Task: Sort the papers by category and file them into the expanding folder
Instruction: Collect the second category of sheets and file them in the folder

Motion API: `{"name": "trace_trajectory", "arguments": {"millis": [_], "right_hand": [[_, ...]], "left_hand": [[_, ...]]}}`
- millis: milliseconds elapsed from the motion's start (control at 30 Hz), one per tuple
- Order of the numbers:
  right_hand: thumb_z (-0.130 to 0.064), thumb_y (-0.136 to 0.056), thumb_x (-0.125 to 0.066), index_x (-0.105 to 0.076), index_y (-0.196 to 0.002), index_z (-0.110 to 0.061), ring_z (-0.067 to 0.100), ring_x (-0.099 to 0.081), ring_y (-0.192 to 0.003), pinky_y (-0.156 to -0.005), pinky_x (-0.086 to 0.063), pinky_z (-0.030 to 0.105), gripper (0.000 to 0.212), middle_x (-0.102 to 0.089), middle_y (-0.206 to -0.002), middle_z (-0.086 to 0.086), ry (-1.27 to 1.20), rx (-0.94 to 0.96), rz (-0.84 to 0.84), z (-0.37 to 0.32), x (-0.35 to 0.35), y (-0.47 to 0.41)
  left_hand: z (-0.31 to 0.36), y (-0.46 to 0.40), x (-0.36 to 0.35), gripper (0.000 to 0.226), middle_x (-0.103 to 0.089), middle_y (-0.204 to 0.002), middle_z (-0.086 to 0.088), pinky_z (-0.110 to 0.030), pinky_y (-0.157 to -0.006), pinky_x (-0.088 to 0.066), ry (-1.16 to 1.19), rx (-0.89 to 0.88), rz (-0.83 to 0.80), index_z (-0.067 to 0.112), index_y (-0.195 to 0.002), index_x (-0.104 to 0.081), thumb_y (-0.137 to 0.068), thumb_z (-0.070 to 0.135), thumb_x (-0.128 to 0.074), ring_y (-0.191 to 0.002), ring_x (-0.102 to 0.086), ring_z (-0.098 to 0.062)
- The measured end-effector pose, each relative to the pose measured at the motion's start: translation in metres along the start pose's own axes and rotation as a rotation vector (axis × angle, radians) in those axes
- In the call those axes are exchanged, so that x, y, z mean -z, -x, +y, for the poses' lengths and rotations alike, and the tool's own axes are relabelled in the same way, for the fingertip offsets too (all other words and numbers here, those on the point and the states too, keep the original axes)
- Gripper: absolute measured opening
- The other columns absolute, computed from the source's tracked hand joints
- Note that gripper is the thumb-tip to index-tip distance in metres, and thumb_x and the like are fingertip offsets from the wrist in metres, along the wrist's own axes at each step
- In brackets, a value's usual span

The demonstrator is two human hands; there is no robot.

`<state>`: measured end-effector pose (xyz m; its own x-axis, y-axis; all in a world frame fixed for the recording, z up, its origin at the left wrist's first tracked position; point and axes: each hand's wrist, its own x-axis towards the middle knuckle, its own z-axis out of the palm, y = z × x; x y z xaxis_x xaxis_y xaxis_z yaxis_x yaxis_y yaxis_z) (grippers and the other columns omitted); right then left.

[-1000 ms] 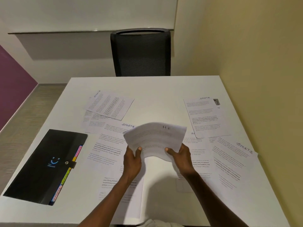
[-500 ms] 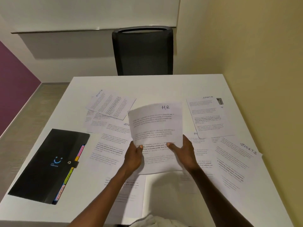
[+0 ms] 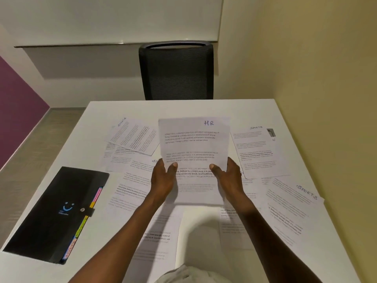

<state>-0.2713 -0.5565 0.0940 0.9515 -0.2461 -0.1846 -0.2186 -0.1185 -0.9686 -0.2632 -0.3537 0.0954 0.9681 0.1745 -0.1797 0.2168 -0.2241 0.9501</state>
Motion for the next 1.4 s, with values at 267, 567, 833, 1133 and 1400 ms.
{"name": "trace_trajectory", "arguments": {"millis": [267, 567, 833, 1133, 1400], "right_hand": [[-0.017, -0.091, -0.067, -0.059, -0.124, -0.021, 0.002, -0.064, -0.098, -0.081, -0.054, 0.019, 0.035, -0.068, -0.109, -0.01, 0.041, 0.056, -0.015, 0.017, -0.001, 0.005], [0.0, -0.087, -0.066, -0.06, -0.111, -0.025, -0.008, -0.065, -0.088, -0.069, -0.047, 0.004, 0.035, -0.067, -0.099, -0.018, 0.076, -0.002, -0.028, 0.061, -0.01, 0.02], [-0.006, -0.09, -0.066, -0.058, -0.119, -0.024, -0.004, -0.062, -0.097, -0.086, -0.051, 0.016, 0.034, -0.066, -0.108, -0.014, 0.092, 0.049, -0.117, 0.043, -0.036, 0.005], [-0.058, -0.094, -0.04, -0.031, -0.15, -0.017, 0.026, -0.034, -0.142, -0.114, -0.03, 0.039, 0.071, -0.034, -0.156, 0.009, 0.842, 0.209, -0.414, 0.081, -0.143, 0.022], [-0.046, -0.082, -0.07, -0.003, -0.151, -0.047, 0.036, 0.011, -0.149, -0.11, -0.003, 0.068, 0.096, 0.02, -0.161, 0.01, 1.467, 0.106, -0.695, 0.129, -0.107, 0.021]], "left_hand": [[-0.027, 0.017, -0.009, 0.017, -0.061, -0.113, 0.002, -0.024, -0.082, -0.055, -0.102, -0.187, 0.136, 0.023, -0.118, -0.04, -0.103, 0.023, -0.047, -0.1, -0.061, -0.006], [-0.07, 0.025, -0.007, 0.012, -0.06, -0.113, -0.005, -0.036, -0.08, -0.052, -0.244, -0.055, 0.038, 0.014, -0.115, -0.041, -0.104, 0.019, -0.041, -0.099, -0.061, -0.022], [-0.051, -0.001, 0.026, 0.014, -0.063, -0.097, -0.002, -0.017, -0.058, -0.05, -0.292, -0.114, -0.007, 0.007, -0.108, -0.044, -0.104, 0.02, -0.043, -0.079, -0.062, -0.012], [-0.027, -0.059, 0.165, 0.032, -0.06, -0.124, -0.025, -0.04, -0.089, -0.047, -0.31, -0.077, 0.426, -0.006, -0.129, -0.046, -0.102, 0.01, -0.044, -0.108, -0.059, -0.038], [-0.022, -0.09, 0.242, 0.037, -0.051, -0.13, -0.003, -0.004, -0.074, -0.045, -0.162, 0.002, 0.488, 0.006, -0.141, -0.036, -0.105, 0.014, -0.041, -0.108, -0.049, -0.008]]}}
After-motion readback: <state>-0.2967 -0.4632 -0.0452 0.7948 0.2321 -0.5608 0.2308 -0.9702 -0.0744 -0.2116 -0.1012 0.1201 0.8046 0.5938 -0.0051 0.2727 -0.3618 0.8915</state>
